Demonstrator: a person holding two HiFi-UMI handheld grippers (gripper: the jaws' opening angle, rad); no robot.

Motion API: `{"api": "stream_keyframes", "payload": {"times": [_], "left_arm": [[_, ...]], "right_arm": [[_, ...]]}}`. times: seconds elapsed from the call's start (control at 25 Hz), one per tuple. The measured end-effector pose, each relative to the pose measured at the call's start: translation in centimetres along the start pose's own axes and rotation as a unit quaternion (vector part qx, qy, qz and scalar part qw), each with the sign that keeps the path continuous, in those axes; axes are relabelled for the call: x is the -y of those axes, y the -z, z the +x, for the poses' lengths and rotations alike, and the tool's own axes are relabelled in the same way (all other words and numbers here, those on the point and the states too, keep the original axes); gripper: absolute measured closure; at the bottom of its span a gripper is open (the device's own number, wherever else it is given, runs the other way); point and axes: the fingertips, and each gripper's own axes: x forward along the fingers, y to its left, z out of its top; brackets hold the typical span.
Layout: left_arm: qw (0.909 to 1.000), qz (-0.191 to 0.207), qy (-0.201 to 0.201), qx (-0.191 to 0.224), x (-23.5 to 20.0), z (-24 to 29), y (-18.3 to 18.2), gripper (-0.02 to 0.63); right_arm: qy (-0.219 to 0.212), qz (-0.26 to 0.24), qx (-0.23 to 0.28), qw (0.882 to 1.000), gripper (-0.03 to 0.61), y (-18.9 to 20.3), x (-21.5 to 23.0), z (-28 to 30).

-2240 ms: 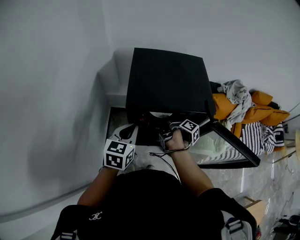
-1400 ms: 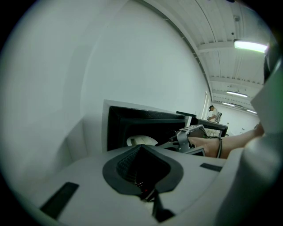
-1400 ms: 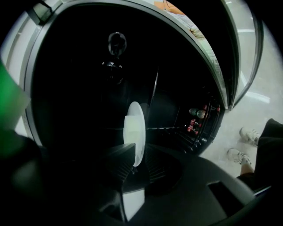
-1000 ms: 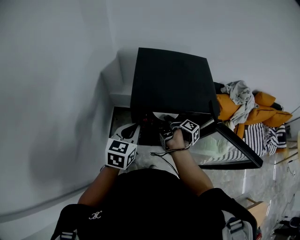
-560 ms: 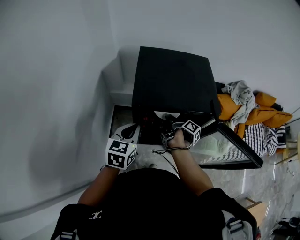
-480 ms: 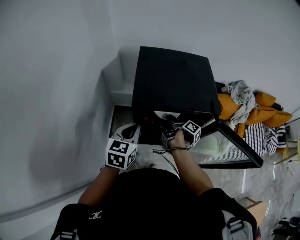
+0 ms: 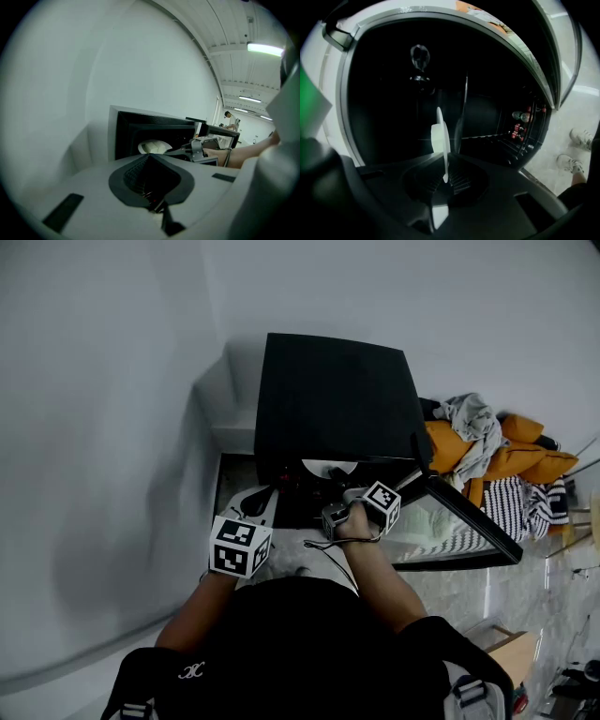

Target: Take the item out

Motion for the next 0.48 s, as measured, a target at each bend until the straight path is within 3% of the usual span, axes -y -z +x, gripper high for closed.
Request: {"api": "stream_keyframes", "payload": {"times": [0.48], "left_arm": [[0.9998, 0.003, 0.021, 0.004, 1.4, 0.7, -0.2, 0.614]], "right_arm": [[-0.026, -0.007, -0.004, 1.000, 0.554, 0.1, -0.9, -3.2]]}}
